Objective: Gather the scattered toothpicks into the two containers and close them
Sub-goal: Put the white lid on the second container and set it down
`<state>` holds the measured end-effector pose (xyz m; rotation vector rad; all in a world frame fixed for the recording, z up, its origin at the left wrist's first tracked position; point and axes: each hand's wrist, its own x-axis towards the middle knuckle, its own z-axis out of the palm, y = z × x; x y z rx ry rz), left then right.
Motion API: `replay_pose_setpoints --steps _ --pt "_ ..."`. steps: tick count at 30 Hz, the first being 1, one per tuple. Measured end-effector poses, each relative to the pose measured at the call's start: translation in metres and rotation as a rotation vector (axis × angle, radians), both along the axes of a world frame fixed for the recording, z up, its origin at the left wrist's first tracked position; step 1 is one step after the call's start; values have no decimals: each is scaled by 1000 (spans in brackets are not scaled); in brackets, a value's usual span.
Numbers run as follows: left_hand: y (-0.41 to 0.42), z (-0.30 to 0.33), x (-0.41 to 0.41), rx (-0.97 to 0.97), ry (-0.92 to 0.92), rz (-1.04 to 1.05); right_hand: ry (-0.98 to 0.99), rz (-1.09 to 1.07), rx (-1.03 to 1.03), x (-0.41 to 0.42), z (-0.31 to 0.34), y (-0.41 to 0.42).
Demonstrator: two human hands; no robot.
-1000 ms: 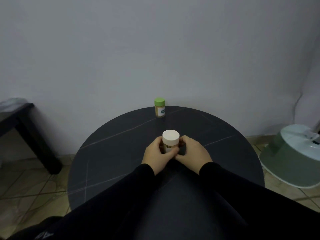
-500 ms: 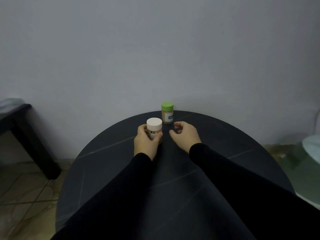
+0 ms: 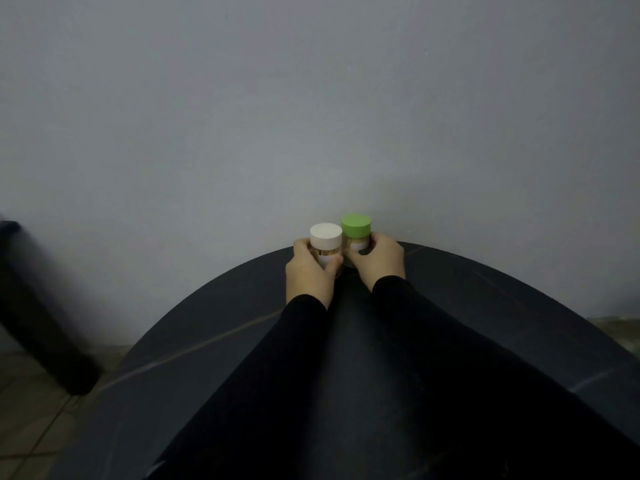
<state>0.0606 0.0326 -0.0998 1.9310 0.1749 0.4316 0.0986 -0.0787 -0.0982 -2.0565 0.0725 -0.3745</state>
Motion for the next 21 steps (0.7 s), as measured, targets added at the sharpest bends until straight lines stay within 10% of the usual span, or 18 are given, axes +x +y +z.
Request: replay_pose_setpoints --steps 21 --pt "-1 2 89 94 52 -57 22 14 -102 70 -8 -15"
